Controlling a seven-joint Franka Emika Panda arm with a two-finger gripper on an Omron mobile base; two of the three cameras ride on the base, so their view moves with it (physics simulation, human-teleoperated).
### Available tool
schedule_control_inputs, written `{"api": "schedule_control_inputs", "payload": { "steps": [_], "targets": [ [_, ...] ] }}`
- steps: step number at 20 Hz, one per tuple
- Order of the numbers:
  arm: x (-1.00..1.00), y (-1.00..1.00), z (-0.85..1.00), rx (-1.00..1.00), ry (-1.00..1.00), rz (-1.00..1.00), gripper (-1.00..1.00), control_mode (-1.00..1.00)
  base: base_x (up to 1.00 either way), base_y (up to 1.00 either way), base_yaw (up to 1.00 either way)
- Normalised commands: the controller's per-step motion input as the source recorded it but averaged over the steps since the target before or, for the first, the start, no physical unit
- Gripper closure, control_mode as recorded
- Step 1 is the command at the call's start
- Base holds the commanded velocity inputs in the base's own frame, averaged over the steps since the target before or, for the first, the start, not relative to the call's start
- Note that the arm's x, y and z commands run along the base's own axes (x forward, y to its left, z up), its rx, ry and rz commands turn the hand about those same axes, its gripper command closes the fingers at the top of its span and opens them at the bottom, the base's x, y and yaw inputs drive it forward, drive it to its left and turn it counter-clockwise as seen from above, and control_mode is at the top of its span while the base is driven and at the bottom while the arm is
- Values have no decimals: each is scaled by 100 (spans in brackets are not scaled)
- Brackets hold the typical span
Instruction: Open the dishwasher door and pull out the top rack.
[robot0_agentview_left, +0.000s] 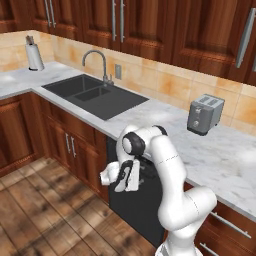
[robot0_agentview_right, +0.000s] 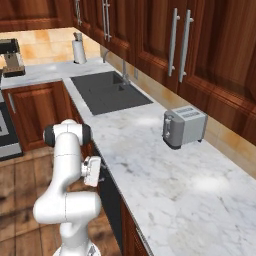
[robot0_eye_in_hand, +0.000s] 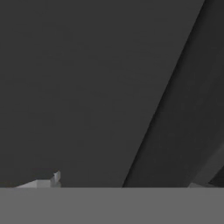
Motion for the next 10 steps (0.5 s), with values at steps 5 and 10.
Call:
{"api": "schedule_control_inputs", "payload": {
  "steps": [5, 10],
  "targets": [
    [4, -6, -20, 1, 1, 0, 100, -100, 0, 0, 0],
    [-42, 1, -44, 9, 14, 4, 100, -100, 0, 0, 0]
  ]
}}
